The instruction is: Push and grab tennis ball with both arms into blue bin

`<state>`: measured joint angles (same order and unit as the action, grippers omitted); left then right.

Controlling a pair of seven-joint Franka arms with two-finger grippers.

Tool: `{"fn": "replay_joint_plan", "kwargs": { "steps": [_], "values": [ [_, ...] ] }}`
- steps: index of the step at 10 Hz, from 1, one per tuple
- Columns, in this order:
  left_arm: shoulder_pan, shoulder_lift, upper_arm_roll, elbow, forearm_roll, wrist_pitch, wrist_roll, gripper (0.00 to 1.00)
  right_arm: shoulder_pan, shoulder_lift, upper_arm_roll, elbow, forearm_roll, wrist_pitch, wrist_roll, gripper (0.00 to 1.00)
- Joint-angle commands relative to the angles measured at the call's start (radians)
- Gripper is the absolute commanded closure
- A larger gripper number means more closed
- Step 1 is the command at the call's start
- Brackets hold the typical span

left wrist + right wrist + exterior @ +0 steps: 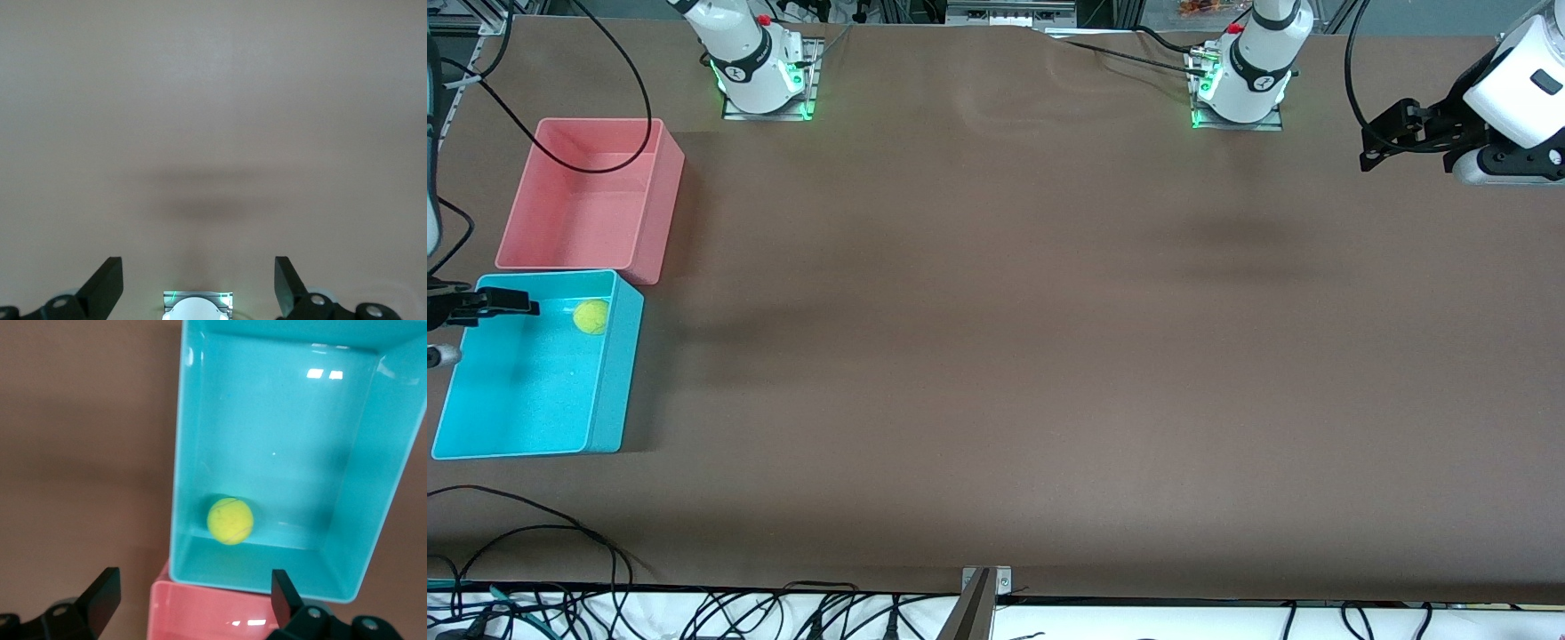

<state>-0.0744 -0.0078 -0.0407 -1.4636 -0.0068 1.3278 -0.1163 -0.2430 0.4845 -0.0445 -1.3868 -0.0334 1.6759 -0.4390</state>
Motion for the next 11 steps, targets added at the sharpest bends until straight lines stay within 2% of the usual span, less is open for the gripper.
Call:
{"fn": "replay_joint_plan", "kwargs": {
  "steps": [1, 2, 4, 7, 10, 11],
  "values": [
    [0.007, 0.011, -0.001, 0.034, -0.016, -0.022, -0.014, 0.00, 0.097, -0.007, -0.006, 0.161, 0.004, -0.183, 0.185, 0.00],
    [0.005, 0.012, -0.001, 0.034, -0.016, -0.022, -0.014, 0.00, 0.111, -0.041, -0.005, 0.164, 0.004, -0.189, 0.192, 0.00],
    [0.005, 0.012, -0.001, 0.034, -0.016, -0.022, -0.014, 0.00, 0.128, -0.182, -0.008, 0.140, -0.003, -0.189, 0.192, 0.00],
    [0.007, 0.012, -0.001, 0.034, -0.016, -0.022, -0.014, 0.00, 0.184, -0.418, -0.005, -0.184, -0.025, -0.089, 0.282, 0.00],
    [0.005, 0.012, -0.001, 0.035, -0.016, -0.022, -0.014, 0.00, 0.214, -0.535, -0.005, -0.369, -0.019, -0.052, 0.321, 0.00],
    [0.005, 0.012, -0.001, 0.034, -0.015, -0.022, -0.014, 0.00, 0.218, -0.546, -0.005, -0.398, -0.019, -0.058, 0.321, 0.00]
  ]
}}
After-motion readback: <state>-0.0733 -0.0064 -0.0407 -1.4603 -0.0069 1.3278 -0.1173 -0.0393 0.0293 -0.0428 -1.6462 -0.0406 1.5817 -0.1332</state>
